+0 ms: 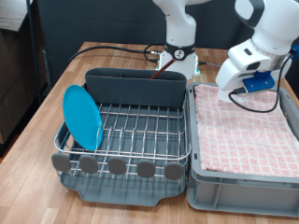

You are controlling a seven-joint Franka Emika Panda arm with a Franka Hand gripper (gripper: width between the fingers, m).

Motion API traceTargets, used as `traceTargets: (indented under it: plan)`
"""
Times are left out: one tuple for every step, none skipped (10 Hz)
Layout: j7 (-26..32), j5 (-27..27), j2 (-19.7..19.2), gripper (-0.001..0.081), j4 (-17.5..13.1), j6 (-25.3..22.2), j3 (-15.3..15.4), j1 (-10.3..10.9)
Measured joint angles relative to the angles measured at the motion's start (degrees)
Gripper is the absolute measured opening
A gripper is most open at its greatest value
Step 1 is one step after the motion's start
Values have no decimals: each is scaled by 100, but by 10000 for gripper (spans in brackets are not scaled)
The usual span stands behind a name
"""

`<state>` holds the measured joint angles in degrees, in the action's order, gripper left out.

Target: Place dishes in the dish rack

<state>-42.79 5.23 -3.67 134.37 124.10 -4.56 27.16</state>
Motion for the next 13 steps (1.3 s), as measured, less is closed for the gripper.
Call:
traceTargets:
  plan:
    - [-247,32,113,72,-48,-7,-52,-2]
    - [-493,103,254,72,-86,20,-121,-7]
    - [-679,201,388,72,-144,21,-198,-20]
    - [-787,344,491,72,-228,35,-267,-51]
    - [-712,619,564,72,-337,49,-315,-79]
    - [-633,821,588,72,-400,49,-317,-78]
    - [-642,739,575,72,-396,19,-317,-78]
    - [-760,803,562,72,-397,57,-322,-79]
    - [-934,925,554,72,-430,112,-356,-87]
    - [-997,1010,523,72,-523,154,-433,-120]
    - [-996,1055,461,72,-664,218,-532,-173]
    - [-995,1076,373,72,-810,347,-620,-232]
    - [-1128,1137,269,72,-926,663,-720,-285]
